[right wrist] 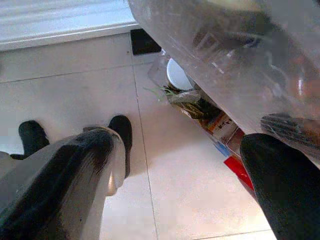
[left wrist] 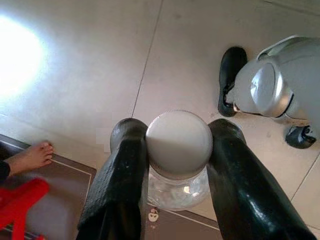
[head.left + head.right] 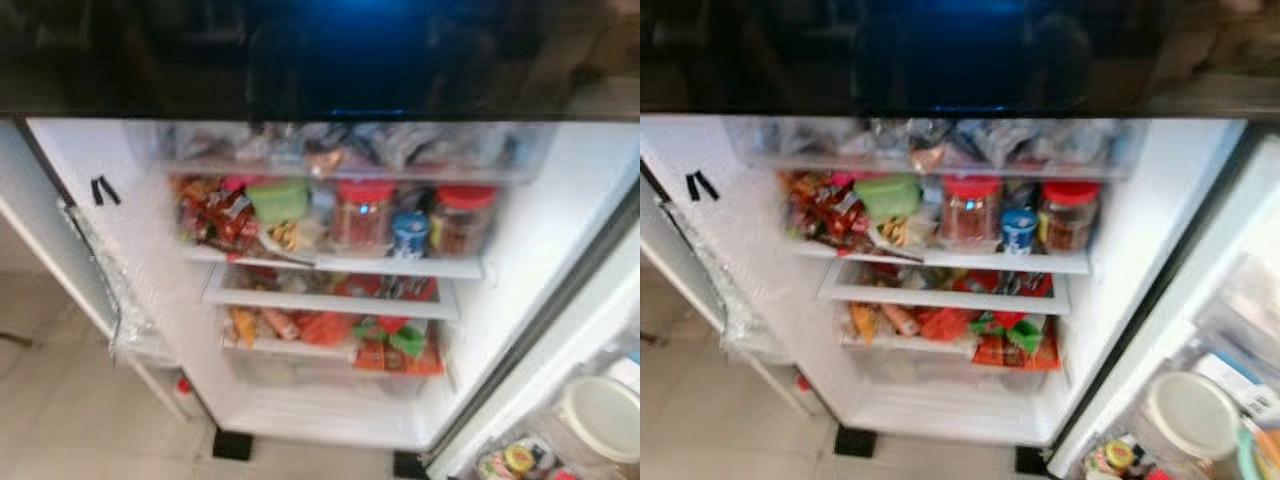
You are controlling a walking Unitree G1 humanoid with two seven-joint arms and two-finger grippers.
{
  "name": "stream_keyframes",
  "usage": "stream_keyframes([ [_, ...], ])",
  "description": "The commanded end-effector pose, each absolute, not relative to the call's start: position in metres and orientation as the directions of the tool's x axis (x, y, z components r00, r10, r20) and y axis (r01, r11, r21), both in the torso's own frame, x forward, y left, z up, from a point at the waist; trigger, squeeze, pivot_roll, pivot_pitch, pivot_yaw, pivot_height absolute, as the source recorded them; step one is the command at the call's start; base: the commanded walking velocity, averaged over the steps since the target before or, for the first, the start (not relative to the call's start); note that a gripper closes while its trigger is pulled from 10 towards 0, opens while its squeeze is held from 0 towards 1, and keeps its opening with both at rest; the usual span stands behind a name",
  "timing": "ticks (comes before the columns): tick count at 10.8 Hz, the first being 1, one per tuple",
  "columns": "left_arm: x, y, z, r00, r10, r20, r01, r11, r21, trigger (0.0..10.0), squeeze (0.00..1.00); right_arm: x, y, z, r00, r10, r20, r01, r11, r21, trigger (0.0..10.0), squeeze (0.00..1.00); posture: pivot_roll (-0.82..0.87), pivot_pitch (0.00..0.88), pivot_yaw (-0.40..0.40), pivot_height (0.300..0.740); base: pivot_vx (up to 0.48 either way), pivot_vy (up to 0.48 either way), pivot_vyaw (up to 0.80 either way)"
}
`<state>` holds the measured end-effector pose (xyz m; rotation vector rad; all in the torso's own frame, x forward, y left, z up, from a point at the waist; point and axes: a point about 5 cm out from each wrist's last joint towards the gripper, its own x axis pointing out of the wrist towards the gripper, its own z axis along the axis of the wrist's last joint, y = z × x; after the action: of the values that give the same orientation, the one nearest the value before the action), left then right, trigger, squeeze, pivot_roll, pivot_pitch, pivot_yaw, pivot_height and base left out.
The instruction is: Restocking fridge
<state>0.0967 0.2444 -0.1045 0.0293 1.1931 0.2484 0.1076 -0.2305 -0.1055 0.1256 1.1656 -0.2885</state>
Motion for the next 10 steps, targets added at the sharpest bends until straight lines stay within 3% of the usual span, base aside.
stream_keyframes([
  [1, 0.100, 0.246, -0.103, 0.361, 0.205, -0.910, -0.148, 0.976, 0.160, 10.0, 0.00, 0.117, -0.242, -0.100, 0.396, -0.201, -0.896, 0.307, 0.949, -0.078, 10.0, 0.00, -0.01, 0.000, -0.007, 0.740, 0.000, -0.285, 0.00],
  [4, 0.105, 0.246, -0.102, 0.380, 0.196, -0.904, -0.132, 0.979, 0.157, 10.0, 0.00, 0.121, -0.241, -0.099, 0.402, -0.200, -0.894, 0.305, 0.949, -0.075, 10.0, 0.00, -0.01, 0.000, -0.008, 0.740, 0.000, -0.285, 0.00],
  [7, 0.110, 0.245, -0.100, 0.421, 0.188, -0.888, -0.134, 0.980, 0.143, 10.0, 0.00, 0.123, -0.241, -0.098, 0.408, -0.196, -0.892, 0.299, 0.951, -0.072, 10.0, 0.00, -0.01, 0.000, -0.013, 0.740, 0.000, 0.000, 0.00],
  [8, 0.115, 0.245, -0.097, 0.473, 0.193, -0.859, -0.134, 0.980, 0.146, 10.0, 0.00, 0.123, -0.241, -0.098, 0.410, -0.194, -0.891, 0.297, 0.952, -0.070, 10.0, 0.00, -0.01, 0.000, -0.016, 0.740, 0.000, 0.000, 0.00],
  [9, 0.142, 0.242, -0.086, 0.606, 0.185, -0.774, -0.122, 0.983, 0.139, 10.0, 0.00, 0.124, -0.242, -0.098, 0.411, -0.190, -0.891, 0.292, 0.954, -0.069, 10.0, 0.00, 0.00, 0.000, -0.016, 0.740, 0.000, 0.000, 0.00],
  [10, 0.197, 0.242, -0.052, 0.801, 0.175, -0.572, -0.104, 0.982, 0.155, 10.0, 0.00, 0.124, -0.241, -0.098, 0.413, -0.186, -0.892, 0.288, 0.955, -0.066, 10.0, 0.00, 0.00, 0.000, -0.014, 0.740, 0.000, 0.000, 0.00],
])
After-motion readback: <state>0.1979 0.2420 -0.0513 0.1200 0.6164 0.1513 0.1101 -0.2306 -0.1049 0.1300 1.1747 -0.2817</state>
